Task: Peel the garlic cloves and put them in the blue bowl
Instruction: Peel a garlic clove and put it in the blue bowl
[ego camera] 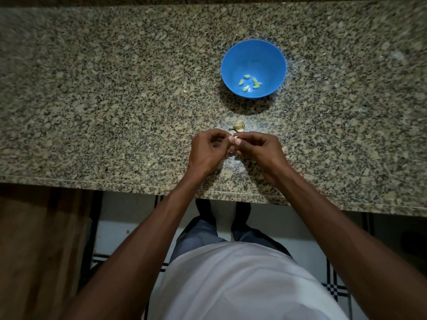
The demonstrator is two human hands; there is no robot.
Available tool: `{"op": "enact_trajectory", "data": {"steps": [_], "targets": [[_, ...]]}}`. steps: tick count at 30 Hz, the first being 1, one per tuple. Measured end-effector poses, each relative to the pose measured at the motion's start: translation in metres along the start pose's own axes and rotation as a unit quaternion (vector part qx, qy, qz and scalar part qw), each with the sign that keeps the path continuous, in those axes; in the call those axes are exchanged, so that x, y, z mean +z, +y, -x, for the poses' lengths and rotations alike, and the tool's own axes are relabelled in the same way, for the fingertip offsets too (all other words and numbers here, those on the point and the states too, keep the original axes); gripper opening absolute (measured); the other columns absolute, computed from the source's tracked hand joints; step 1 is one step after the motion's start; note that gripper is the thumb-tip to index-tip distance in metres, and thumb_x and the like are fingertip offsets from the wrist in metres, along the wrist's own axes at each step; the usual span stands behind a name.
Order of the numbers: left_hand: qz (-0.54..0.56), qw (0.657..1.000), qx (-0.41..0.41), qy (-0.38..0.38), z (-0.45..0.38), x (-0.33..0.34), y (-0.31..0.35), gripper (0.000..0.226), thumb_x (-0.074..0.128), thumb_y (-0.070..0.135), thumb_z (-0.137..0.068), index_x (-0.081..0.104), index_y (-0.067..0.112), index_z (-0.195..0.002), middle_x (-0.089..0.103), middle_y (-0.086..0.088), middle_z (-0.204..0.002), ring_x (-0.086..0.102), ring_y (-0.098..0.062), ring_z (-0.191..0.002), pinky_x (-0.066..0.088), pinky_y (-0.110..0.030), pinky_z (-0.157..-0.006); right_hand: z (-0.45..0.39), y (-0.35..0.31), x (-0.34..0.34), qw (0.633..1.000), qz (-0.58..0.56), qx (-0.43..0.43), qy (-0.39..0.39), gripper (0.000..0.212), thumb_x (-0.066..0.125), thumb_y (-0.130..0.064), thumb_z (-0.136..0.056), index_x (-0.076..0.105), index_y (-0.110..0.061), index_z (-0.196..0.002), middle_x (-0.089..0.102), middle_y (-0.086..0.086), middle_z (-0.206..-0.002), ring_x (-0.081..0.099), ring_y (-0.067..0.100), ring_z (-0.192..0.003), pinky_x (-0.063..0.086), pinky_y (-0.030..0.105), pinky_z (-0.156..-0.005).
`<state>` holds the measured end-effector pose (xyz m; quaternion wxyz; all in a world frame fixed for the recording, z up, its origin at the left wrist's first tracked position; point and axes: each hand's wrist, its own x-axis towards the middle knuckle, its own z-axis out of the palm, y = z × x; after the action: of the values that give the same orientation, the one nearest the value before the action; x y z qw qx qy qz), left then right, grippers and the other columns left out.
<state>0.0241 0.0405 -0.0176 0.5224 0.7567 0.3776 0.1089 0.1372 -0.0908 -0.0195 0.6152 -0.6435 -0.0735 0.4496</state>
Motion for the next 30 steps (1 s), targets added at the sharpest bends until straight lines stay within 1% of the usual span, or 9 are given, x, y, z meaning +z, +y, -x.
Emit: {"op": "enact_trajectory", "data": {"steps": [5,8,13,15,17,19,23,27,30], "targets": [[-0.011,1.0,0.007,0.008,0.003,0.005,0.003,0.016,0.072,0.024,-0.098,0.074,0.009,-0.104,0.077,0.002,-0.087,0.073,-0.001,-0.079,0.063,-0.024,-0.075,0.001,0.002,0.005,0.998,-0.056,0.02,0.008,0.027,0.077,-0.005,-0.092,0.075,0.003,-0.118,0.079,0.02,-0.106,0.077,0.026,-0.092,0.064,0.037,-0.088],[0.003,1.0,0.006,0.005,0.006,0.007,0.005,0.014,0.069,0.02,-0.1,0.072,0.007,-0.105,0.074,0.005,-0.084,0.072,0.003,-0.074,0.056,-0.015,-0.066,0.001,0.003,0.004,0.999,-0.049,0.009,-0.005,0.03,0.079,-0.006,-0.091,0.075,0.001,-0.12,0.079,0.017,-0.11,0.077,0.032,-0.103,0.063,0.041,-0.092],[-0.001,1.0,-0.01,-0.013,0.008,0.013,0.006,0.016,0.062,0.02,-0.105,0.066,0.006,-0.11,0.072,0.003,-0.088,0.068,0.009,-0.072,0.05,-0.008,-0.063,0.002,0.002,0.004,1.0,-0.01,-0.02,0.005,0.025,0.077,-0.004,-0.093,0.076,0.001,-0.118,0.08,0.015,-0.106,0.078,0.029,-0.1,0.063,0.04,-0.091],[0.004,0.999,-0.026,-0.021,0.007,0.013,0.006,0.016,0.06,0.023,-0.106,0.065,0.009,-0.111,0.073,0.001,-0.092,0.069,0.005,-0.077,0.052,-0.012,-0.066,0.002,0.002,0.003,0.999,0.022,-0.03,0.012,0.028,0.078,-0.004,-0.092,0.075,0.001,-0.119,0.079,0.017,-0.106,0.078,0.031,-0.099,0.064,0.04,-0.089],[0.023,0.999,-0.041,-0.019,0.006,0.013,0.002,0.012,0.062,0.023,-0.104,0.066,0.012,-0.109,0.073,-0.001,-0.095,0.07,-0.006,-0.084,0.059,-0.025,-0.074,0.002,0.004,0.0,0.999,0.032,-0.024,0.025,0.029,0.08,-0.003,-0.091,0.074,0.001,-0.119,0.078,0.022,-0.104,0.078,0.035,-0.097,0.064,0.046,-0.089],[0.045,0.998,-0.051,-0.015,0.006,0.009,0.0,0.008,0.068,0.015,-0.1,0.069,0.013,-0.107,0.073,-0.001,-0.093,0.069,-0.011,-0.084,0.061,-0.031,-0.077,0.0,0.005,-0.003,0.998,0.045,-0.021,0.041,0.023,0.081,-0.002,-0.089,0.075,0.0,-0.111,0.077,0.024,-0.098,0.078,0.036,-0.092,0.064,0.052,-0.089],[0.076,0.996,-0.032,-0.029,0.008,0.003,-0.004,0.012,0.075,0.01,-0.094,0.077,0.011,-0.106,0.078,-0.001,-0.105,0.073,-0.011,-0.101,0.061,-0.034,-0.093,-0.003,0.005,-0.01,0.992,0.115,-0.024,0.049,0.013,0.085,-0.009,-0.085,0.082,-0.011,-0.098,0.081,0.009,-0.09,0.08,0.027,-0.089,0.063,0.052,-0.091],[0.154,0.986,-0.059,-0.035,0.008,0.005,-0.001,0.021,0.079,0.02,-0.094,0.078,0.005,-0.108,0.079,-0.009,-0.1,0.077,-0.021,-0.094,0.064,-0.037,-0.086,-0.002,0.0,-0.008,0.992,0.116,-0.039,0.028,0.016,0.086,-0.015,-0.086,0.082,-0.009,-0.101,0.082,0.008,-0.093,0.08,0.025,-0.091,0.063,0.048,-0.091],[0.195,0.977,-0.087,-0.016,0.008,0.011,-0.001,0.022,0.078,0.018,-0.094,0.077,0.0,-0.107,0.078,-0.017,-0.095,0.076,-0.025,-0.087,0.064,-0.038,-0.082,0.003,-0.001,-0.004,0.997,0.055,-0.048,0.009,0.021,0.083,-0.008,-0.089,0.077,0.001,-0.107,0.08,0.017,-0.097,0.079,0.03,-0.093,0.063,0.044,-0.092]]}}
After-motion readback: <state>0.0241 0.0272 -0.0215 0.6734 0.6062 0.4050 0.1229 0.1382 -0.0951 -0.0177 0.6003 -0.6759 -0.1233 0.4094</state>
